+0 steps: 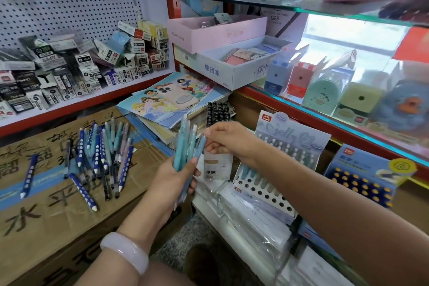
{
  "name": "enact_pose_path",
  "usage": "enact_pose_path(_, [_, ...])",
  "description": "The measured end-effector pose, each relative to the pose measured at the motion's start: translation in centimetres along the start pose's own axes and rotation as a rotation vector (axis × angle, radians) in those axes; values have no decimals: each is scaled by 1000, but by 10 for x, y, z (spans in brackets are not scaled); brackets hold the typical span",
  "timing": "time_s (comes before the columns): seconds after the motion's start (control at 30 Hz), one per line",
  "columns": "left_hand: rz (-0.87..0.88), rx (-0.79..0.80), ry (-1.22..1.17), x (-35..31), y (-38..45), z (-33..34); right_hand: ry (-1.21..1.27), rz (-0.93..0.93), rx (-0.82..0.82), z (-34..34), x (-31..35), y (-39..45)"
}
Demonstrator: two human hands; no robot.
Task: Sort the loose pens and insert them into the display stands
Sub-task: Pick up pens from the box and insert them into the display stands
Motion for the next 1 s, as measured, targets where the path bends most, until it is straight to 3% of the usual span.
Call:
enact_pose_path(0.13, [-28, -7, 3, 2, -4, 1, -101, -80, -226, -47, 20, -24])
enact_pose_path(0.37, [-30, -29, 49, 5, 0, 6, -743, -124, -449, -104, 8, -64])
enact_pose_path(0.6, [-23, -12, 82, 5, -1, 13, -969, -140, -421, -96, -22, -54])
enact_pose_path(1.0, [-26, -17, 97, 5, 0, 14, -973, -101, -421, -96, -31, -50])
Point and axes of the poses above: each hand's wrist, its own y-axis towards the middle knuckle, its own z-axis out of the palm, x = y × z, the point moved 6 cm from there along y, towards the middle knuckle, and after that the axes turned 5 degrees about -z, right-handed, at the moved point
